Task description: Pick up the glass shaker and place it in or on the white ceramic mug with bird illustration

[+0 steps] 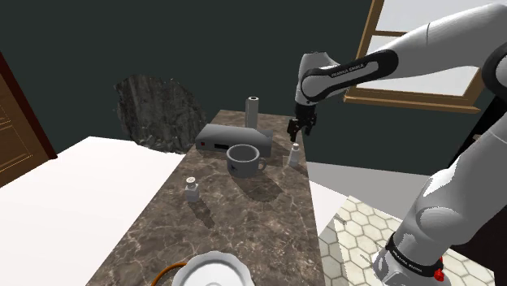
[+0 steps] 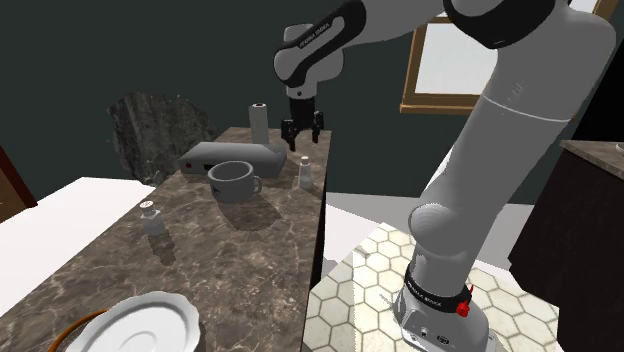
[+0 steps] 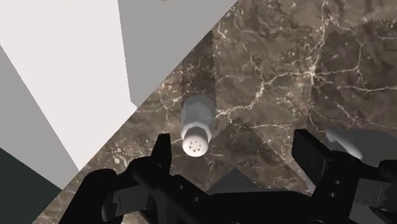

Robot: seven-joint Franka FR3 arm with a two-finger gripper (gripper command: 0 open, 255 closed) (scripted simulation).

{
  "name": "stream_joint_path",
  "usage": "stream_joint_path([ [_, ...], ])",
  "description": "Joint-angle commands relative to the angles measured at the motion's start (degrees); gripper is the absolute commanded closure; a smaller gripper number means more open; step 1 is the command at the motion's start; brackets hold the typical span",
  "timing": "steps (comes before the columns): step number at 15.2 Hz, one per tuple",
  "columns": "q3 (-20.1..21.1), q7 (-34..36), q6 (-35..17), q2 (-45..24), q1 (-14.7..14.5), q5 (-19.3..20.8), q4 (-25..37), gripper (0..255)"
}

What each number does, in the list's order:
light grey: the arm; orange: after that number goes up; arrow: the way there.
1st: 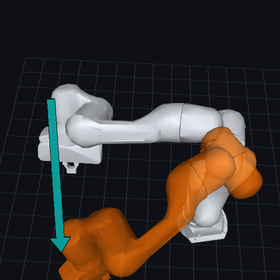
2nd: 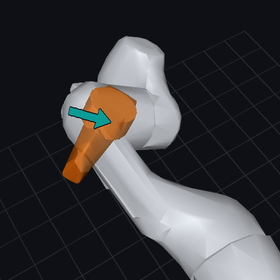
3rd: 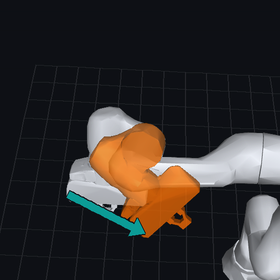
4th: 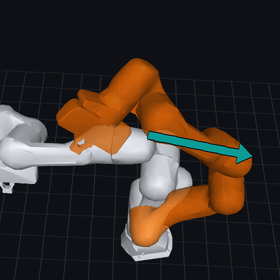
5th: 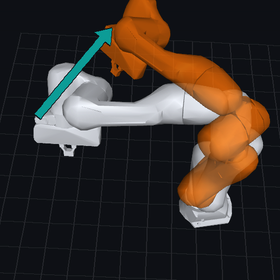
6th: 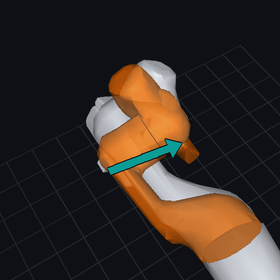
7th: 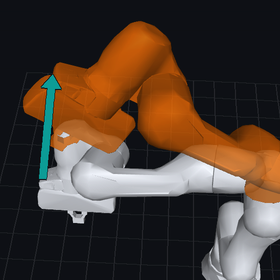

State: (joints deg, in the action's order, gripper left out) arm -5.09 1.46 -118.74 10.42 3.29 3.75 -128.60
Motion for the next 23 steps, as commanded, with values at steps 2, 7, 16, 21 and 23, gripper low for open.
stream_joint_path([
  [2, -0.5, -0.4, -2.4, -6.1, 0.6, 1.5, 3.2, 0],
  [7, -1.0, -0.6, -5.9, -11.3, 1.1, 2.4, 4.6, 0],
  [16, -1.1, -0.6, -9.4, -13.1, 1.2, 2.4, 2.9, 0],
  [21, -1.1, -0.6, -9.4, -13.1, 1.2, 2.4, 2.9, 255],
  [23, -1.1, -0.6, -9.4, -13.1, 1.2, 2.4, 2.9, 255],
])
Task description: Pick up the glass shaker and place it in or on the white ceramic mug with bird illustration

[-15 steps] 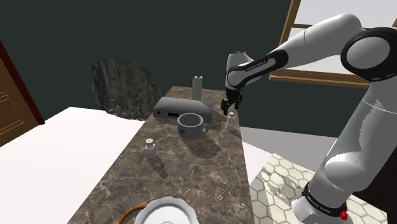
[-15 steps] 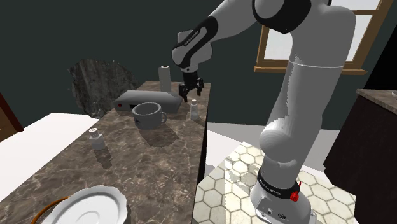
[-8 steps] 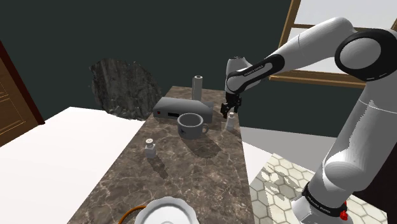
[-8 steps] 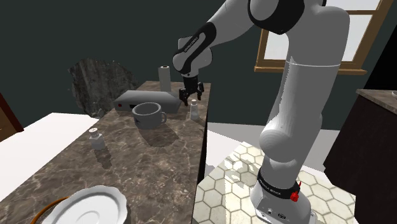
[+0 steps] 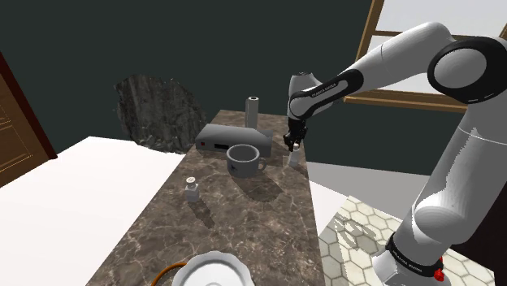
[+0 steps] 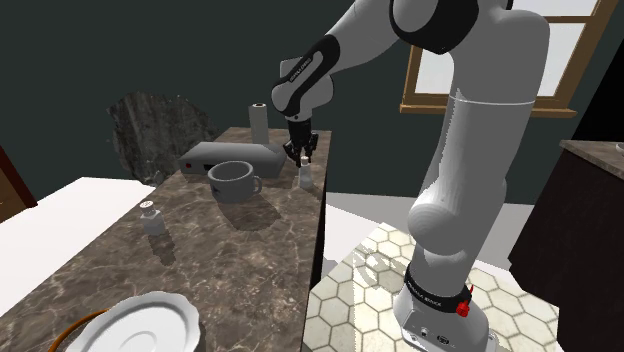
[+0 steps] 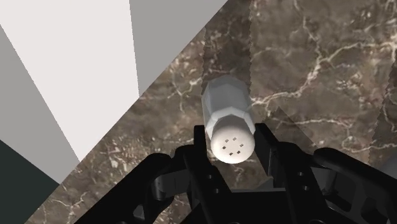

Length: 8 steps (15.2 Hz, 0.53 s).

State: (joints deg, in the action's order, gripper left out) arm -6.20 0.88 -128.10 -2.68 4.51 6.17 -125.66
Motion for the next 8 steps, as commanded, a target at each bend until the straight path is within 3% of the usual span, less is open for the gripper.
stream_joint_path([
  [1, 0.0, 0.0, 0.0, 0.0, 0.0, 0.0, 0.0, 255],
  [8, 0.0, 0.0, 0.7, 0.4, 0.0, 0.0, 0.3, 255],
])
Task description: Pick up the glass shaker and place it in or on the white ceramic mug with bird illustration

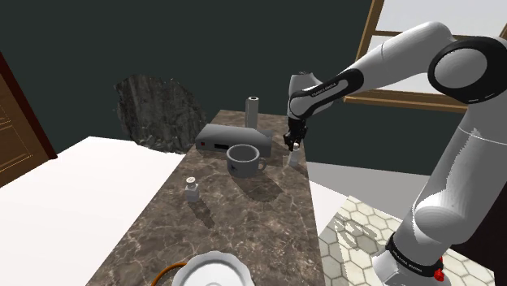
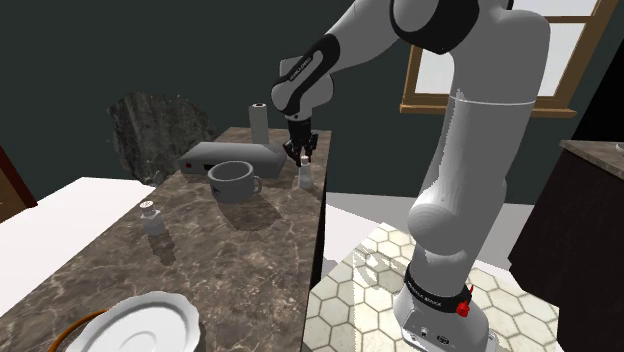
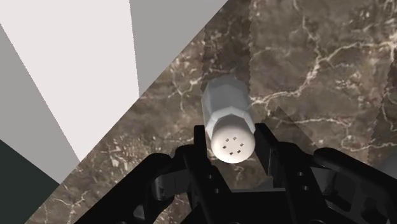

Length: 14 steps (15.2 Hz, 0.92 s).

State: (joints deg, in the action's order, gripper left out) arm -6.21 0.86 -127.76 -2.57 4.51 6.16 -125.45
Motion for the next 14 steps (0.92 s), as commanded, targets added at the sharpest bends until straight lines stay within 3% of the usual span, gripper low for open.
stream_joint_path([
  [1, 0.0, -0.1, 1.1, 0.7, 0.0, 0.0, 0.4, 255],
  [14, 0.2, -0.7, 10.9, 4.8, -0.2, -0.1, 6.1, 255],
])
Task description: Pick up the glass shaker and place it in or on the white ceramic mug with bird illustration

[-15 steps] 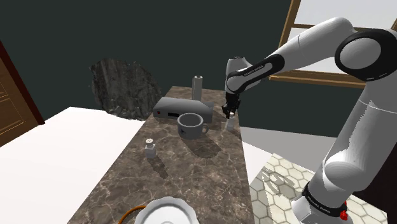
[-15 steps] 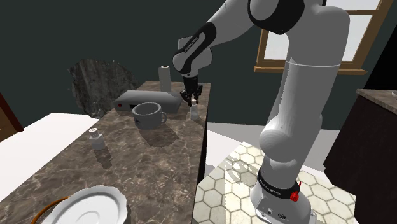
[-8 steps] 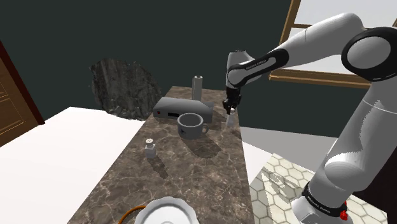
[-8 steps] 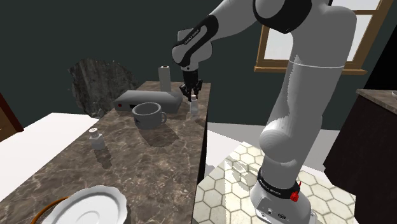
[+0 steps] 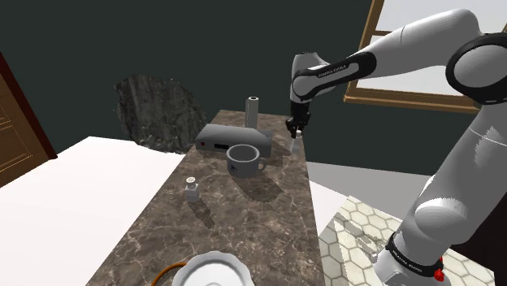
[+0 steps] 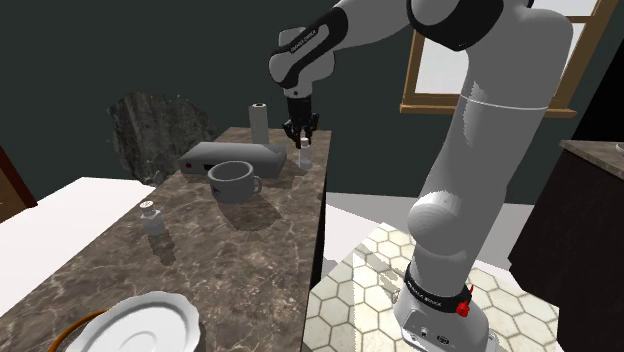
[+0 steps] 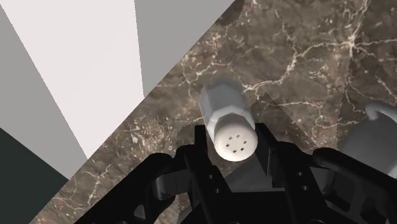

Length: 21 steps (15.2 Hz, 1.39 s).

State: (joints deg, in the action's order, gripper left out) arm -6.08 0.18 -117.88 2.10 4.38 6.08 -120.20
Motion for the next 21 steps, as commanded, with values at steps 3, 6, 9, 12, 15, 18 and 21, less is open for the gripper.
stream_joint_path([
  [3, 0.1, -0.2, 3.2, 0.8, -0.1, -0.1, 2.4, 255],
  [6, 0.1, -0.3, 5.5, 1.4, -0.1, -0.1, 4.1, 255],
  [9, 0.2, -0.5, 7.8, 1.8, -0.1, -0.2, 5.9, 255],
  [12, 0.2, -0.7, 10.0, 2.2, -0.2, -0.2, 7.8, 255],
  [15, 0.2, -0.8, 12.3, 2.4, -0.2, -0.3, 9.9, 255],
  [18, 0.3, -1.0, 14.3, 2.5, -0.2, -0.3, 11.7, 255],
  [21, 2.2, 2.5, 16.0, 0.2, -2.0, -0.7, 15.5, 255],
])
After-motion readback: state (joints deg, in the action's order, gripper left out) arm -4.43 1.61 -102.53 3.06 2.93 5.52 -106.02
